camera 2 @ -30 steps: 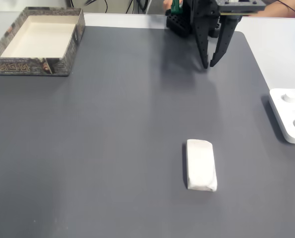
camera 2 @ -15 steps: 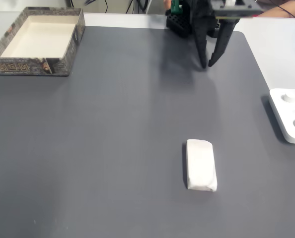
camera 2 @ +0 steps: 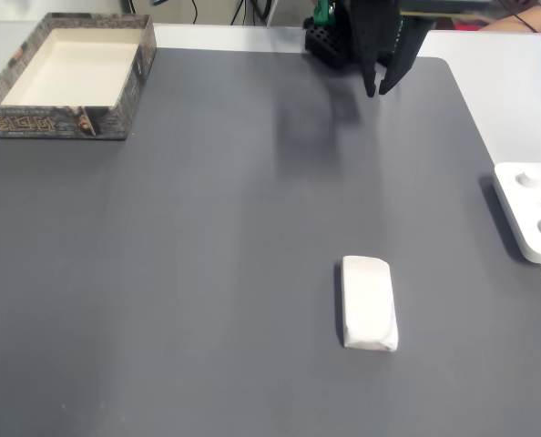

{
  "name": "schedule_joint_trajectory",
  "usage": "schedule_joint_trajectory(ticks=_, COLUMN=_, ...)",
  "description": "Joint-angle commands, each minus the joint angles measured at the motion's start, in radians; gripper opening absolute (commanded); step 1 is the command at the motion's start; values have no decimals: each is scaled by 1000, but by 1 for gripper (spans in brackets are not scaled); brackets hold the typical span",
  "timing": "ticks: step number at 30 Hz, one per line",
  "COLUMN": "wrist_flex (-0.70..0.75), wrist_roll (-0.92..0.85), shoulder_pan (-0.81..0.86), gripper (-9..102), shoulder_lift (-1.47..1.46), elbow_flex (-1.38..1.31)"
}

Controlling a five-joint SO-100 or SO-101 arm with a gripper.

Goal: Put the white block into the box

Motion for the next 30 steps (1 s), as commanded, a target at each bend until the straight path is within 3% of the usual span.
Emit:
schedule_joint_trajectory(ticks=1, wrist_flex=-15, wrist_roll=20, shoulder_pan=15, gripper=-2, shoulder_lift=-107, elbow_flex=-156)
schedule_joint_trajectory(ticks=30, wrist_flex=6, wrist_roll=14, shoulder_pan=31, gripper=-2, shoulder_lift=-1014, elbow_flex=-1005)
